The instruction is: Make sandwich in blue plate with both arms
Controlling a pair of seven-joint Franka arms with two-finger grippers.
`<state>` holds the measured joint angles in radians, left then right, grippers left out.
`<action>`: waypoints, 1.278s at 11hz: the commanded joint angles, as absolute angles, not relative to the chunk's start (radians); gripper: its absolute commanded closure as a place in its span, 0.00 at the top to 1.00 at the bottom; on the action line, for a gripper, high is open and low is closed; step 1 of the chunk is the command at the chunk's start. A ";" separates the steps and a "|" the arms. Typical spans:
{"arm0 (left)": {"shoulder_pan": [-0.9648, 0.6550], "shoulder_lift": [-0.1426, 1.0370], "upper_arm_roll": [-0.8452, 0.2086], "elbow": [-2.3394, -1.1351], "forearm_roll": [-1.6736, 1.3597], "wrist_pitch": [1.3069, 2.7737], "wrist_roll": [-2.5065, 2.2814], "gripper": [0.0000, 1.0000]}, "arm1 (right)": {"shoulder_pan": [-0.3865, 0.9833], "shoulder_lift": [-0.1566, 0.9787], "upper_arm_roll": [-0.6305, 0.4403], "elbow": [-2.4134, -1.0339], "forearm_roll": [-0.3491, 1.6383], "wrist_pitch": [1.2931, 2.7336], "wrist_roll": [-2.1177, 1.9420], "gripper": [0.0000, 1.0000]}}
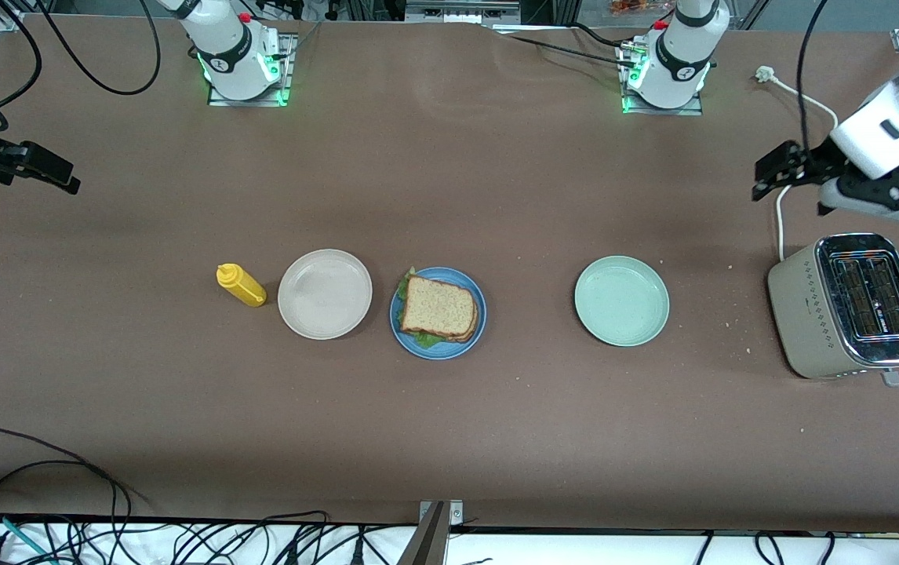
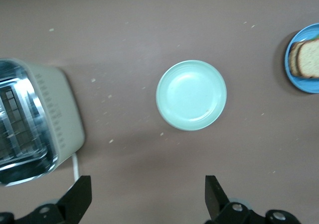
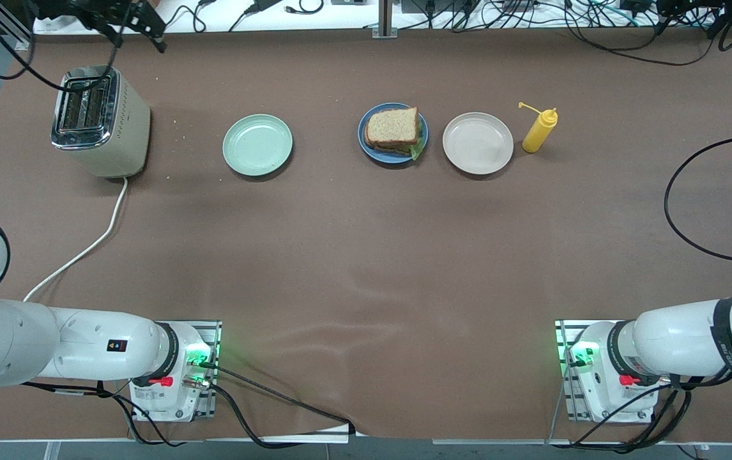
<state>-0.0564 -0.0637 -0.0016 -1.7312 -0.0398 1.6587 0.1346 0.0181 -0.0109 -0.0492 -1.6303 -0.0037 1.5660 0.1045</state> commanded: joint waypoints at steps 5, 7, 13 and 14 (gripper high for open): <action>-0.028 -0.039 -0.041 -1.534 0.133 1.441 0.138 1.00 | 0.021 -0.015 -0.046 -1.614 -0.017 1.546 0.113 1.00; -0.023 0.001 -0.037 -1.458 0.118 1.411 0.121 1.00 | 0.020 -0.012 -0.052 -1.614 -0.012 1.545 0.111 1.00; 0.032 0.002 -0.032 -1.447 -0.012 1.397 0.060 1.00 | 0.020 -0.009 -0.051 -1.612 -0.015 1.546 0.107 1.00; 0.034 0.002 -0.032 -1.447 -0.030 1.397 0.048 1.00 | 0.020 -0.009 -0.051 -1.612 -0.015 1.546 0.107 1.00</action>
